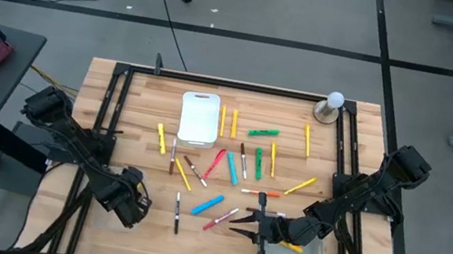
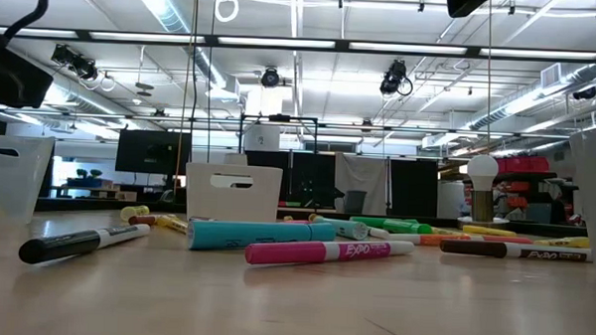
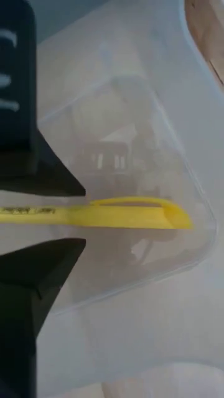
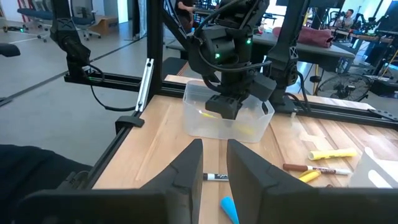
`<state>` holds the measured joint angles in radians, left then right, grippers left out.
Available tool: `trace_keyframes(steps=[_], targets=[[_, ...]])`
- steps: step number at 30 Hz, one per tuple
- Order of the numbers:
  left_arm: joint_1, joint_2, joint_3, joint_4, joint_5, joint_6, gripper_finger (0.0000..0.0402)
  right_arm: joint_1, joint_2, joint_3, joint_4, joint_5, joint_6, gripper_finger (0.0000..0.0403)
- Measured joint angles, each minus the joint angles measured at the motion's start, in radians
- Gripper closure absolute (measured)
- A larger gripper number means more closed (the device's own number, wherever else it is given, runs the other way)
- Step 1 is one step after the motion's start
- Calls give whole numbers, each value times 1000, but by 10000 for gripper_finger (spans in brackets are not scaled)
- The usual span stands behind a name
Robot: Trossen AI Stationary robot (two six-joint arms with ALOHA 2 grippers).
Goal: Pick & Place Markers
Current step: Put the brown marker pen into the white bin
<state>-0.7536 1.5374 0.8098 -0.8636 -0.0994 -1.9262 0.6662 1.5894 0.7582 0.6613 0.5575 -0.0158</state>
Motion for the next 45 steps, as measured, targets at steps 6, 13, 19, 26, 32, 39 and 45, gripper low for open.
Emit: trace_keyframes(steps=[6,13,19,26,32,39,45], targets=[[0,-95,2,-4,9,55,221,-2,0,0,0,0,0,328],[0,-296,2,3,-106,142,214,-11,0,0,4,0,5,328],[-1,-378,3,118,-409,372,222,-20,0,0,5,0,8,328],[33,-342,3,248,-793,629,225,-26,0,0,5,0,8,328],[100,-282,3,269,-965,715,225,-26,0,0,5,0,8,328],[175,-173,3,316,-1018,772,225,-43,0,0,5,0,39,328],[207,-86,3,598,-838,1120,225,-105,0,0,5,2,167,328]])
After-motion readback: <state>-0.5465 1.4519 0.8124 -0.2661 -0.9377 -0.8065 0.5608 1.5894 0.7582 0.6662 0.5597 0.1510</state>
